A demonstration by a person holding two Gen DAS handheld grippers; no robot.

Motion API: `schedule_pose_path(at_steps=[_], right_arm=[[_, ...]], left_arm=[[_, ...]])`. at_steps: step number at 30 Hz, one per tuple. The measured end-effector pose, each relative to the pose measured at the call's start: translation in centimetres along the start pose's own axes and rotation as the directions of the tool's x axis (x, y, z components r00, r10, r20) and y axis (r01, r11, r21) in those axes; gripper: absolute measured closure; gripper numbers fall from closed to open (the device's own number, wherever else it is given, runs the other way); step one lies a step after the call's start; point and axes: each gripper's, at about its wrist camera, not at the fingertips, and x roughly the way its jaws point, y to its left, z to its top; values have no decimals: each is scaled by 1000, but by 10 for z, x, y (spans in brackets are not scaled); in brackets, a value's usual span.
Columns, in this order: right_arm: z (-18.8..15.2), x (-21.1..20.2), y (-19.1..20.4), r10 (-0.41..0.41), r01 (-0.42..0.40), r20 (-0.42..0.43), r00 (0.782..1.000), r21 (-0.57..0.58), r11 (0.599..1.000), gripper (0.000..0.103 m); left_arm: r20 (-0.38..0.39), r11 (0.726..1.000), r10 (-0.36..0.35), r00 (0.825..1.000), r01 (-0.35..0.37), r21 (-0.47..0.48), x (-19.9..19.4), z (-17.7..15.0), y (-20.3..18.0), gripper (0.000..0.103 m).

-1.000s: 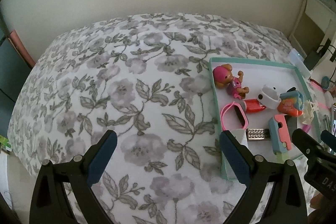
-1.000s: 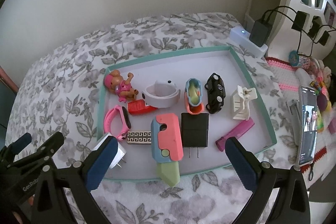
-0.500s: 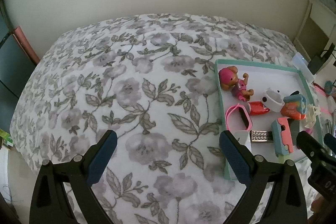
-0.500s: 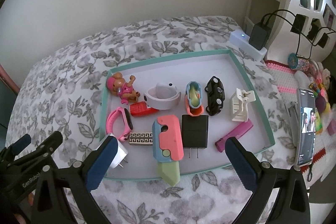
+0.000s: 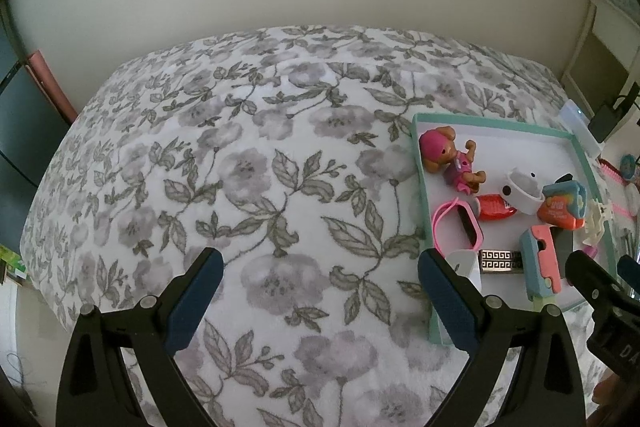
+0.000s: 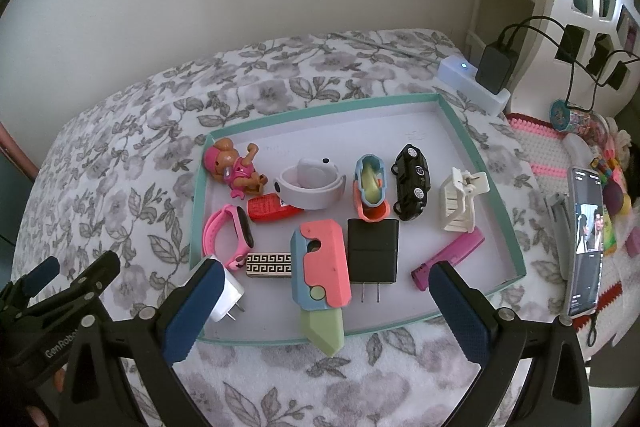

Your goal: Organize rigid objects

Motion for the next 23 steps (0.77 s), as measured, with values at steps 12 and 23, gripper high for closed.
schedule_pose_path(at_steps=[12,23], right_arm=[[1,1,0,1,-1,-3,1000,0,1000,0],[1,4,1,1,-1,-8,1000,2,1000,0]], left_arm=[[3,1000,8,1000,-8,-21,0,1,3,5],[4,999,2,1000,-2,-44,1,0,6,5]])
